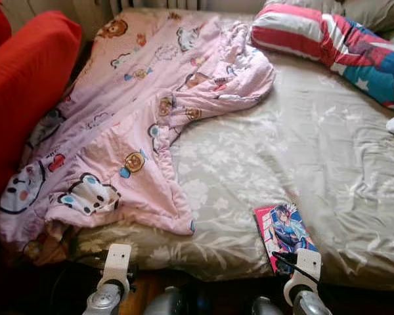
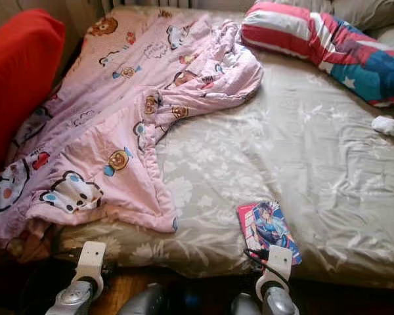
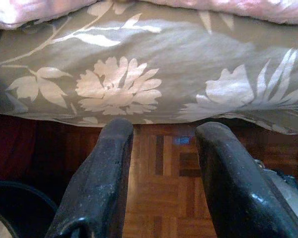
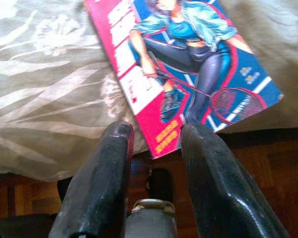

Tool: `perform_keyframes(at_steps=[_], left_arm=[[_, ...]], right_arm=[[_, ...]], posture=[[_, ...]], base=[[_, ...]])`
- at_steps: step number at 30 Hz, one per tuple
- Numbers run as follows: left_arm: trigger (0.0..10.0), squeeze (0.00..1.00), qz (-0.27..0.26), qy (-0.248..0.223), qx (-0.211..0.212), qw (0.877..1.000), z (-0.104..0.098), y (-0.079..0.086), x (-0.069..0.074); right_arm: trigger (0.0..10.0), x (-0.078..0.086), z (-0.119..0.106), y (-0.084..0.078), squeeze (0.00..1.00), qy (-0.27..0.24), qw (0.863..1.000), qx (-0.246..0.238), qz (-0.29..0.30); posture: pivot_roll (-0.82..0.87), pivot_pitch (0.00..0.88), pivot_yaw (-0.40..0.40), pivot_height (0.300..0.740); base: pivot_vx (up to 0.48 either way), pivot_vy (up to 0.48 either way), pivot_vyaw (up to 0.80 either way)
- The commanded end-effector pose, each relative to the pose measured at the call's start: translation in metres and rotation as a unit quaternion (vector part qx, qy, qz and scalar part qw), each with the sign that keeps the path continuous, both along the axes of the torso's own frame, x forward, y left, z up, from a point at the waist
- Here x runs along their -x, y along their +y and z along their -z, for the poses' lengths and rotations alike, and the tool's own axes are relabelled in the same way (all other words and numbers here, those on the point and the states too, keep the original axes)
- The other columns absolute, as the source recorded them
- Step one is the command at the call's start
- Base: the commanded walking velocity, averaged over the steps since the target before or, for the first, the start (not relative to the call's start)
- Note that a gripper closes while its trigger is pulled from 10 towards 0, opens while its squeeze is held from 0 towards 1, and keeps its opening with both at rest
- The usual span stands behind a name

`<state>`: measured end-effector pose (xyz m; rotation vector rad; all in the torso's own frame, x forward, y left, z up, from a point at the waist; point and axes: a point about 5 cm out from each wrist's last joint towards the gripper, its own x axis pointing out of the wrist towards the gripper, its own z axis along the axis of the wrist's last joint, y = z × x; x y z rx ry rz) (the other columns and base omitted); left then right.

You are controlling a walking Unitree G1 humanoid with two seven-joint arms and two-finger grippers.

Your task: Clean up the room

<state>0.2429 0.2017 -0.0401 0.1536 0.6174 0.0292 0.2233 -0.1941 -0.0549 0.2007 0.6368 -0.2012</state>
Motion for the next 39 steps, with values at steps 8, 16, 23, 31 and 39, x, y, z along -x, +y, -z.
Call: perform_keyframes(at_steps=[8, 16, 23, 31, 39], left_arm=[[10.0, 0.0, 0.007, 0.015, 0.009, 1.0, 0.007, -0.002, 0.009], [10.0, 0.0, 0.008, 0.014, 0.009, 1.0, 0.007, -0.002, 0.01], [10.0, 0.0, 0.007, 0.012, 0.004, 1.0, 0.006, -0.001, 0.009], [10.0, 0.0, 0.009, 0.009, 0.004, 1.0, 0.004, -0.002, 0.006], [10.0, 0.0, 0.006, 0.005, 0.007, 1.0, 0.003, -0.002, 0.004]], right_arm=[[10.0, 0.005, 0.002, -0.009, 0.0, -0.002, 0.999, -0.007, 0.035], [10.0, 0.005, 0.001, -0.008, 0.0, -0.003, 0.999, -0.008, 0.036], [10.0, 0.001, -0.001, -0.007, 0.0, -0.01, 0.999, -0.009, 0.036], [10.0, -0.003, -0.004, -0.008, 0.0, -0.018, 0.999, -0.01, 0.039], [10.0, -0.005, -0.005, -0.007, 0.0, -0.021, 0.999, -0.011, 0.04]], posture=[[0.14, 0.176, 0.012, 0.701], [0.15, 0.185, 0.016, 0.701], [0.15, 0.198, 0.018, 0.701], [0.15, 0.213, 0.021, 0.701], [0.16, 0.225, 0.021, 0.701]], base=[[0.0, 0.0, 0.0], [0.0, 0.0, 0.0], [0.0, 0.0, 0.0], [-0.063, 0.0, 0.0], [0.0, 0.0, 0.0]])
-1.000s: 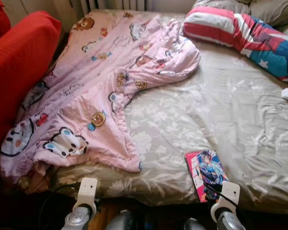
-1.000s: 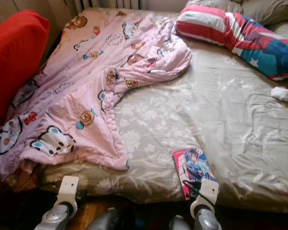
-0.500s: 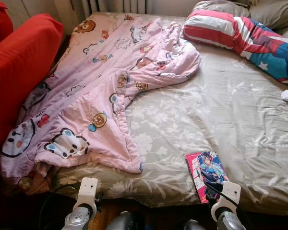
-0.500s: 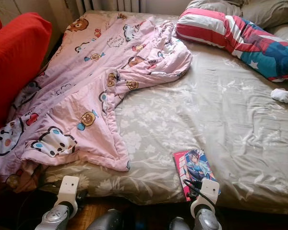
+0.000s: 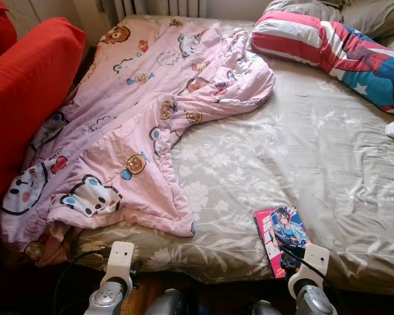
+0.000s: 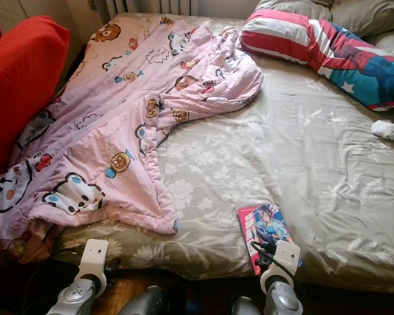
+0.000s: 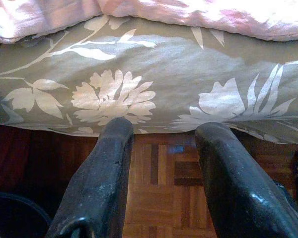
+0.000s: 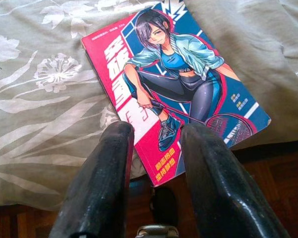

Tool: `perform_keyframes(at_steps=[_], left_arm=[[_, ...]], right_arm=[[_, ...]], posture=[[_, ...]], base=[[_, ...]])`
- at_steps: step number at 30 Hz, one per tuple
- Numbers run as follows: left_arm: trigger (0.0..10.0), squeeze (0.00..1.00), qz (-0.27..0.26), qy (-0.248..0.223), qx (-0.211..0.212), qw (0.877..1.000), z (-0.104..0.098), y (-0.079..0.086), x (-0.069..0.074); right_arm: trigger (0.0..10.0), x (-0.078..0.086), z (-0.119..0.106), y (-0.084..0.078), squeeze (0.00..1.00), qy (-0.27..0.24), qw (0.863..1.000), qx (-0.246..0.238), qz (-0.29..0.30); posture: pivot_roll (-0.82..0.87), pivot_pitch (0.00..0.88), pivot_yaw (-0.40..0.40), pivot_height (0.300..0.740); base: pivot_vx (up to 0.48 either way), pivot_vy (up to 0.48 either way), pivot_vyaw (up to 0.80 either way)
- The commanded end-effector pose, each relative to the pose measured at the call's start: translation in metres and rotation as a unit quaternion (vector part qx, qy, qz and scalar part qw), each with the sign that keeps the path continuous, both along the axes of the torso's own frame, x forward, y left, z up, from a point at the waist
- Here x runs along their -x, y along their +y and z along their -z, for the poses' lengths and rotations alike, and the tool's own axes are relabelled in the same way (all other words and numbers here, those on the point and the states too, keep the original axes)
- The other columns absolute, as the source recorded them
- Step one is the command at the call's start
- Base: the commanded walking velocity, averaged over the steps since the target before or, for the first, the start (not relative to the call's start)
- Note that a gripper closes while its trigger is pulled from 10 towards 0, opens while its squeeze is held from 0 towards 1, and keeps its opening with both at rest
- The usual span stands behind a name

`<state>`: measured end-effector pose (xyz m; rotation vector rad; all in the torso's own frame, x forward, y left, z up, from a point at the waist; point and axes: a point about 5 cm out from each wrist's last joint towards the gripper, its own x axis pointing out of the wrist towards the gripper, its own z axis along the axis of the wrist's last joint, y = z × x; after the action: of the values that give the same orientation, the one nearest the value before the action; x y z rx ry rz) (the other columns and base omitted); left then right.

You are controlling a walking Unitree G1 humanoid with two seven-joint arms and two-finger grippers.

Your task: Clean up the room

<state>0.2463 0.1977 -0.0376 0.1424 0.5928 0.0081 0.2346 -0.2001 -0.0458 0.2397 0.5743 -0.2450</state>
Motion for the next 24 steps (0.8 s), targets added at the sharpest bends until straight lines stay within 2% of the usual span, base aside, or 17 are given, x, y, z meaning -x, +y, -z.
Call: perform_keyframes(at_steps=[1, 5, 24], left_arm=[[10.0, 0.0, -0.002, 0.017, 0.001, 1.0, 0.0054, 0.002, 0.0071], [10.0, 0.0, -0.004, 0.012, 0.002, 1.0, 0.0044, 0.002, 0.006], [10.0, 0.0, -0.008, 0.006, 0.003, 1.0, 0.0021, 0.003, 0.0031]], right_arm=[[10.0, 0.0059, 0.0039, -0.0011, 0.0, 0.008, 1.0, -0.004, 0.011], [10.0, 0.0047, 0.0031, -0.0006, 0.0, 0.006, 1.0, -0.005, 0.011], [10.0, 0.002, 0.0018, 0.0018, 0.0, 0.003, 1.0, -0.008, 0.011]], posture=[[0.16, 0.227, 0.02, 0.701], [0.16, 0.229, 0.02, 0.701], [0.16, 0.234, 0.023, 0.701]], base=[[0.0, 0.0, 0.0], [-0.361, 0.0, 0.0], [0.0, 0.0, 0.0]])
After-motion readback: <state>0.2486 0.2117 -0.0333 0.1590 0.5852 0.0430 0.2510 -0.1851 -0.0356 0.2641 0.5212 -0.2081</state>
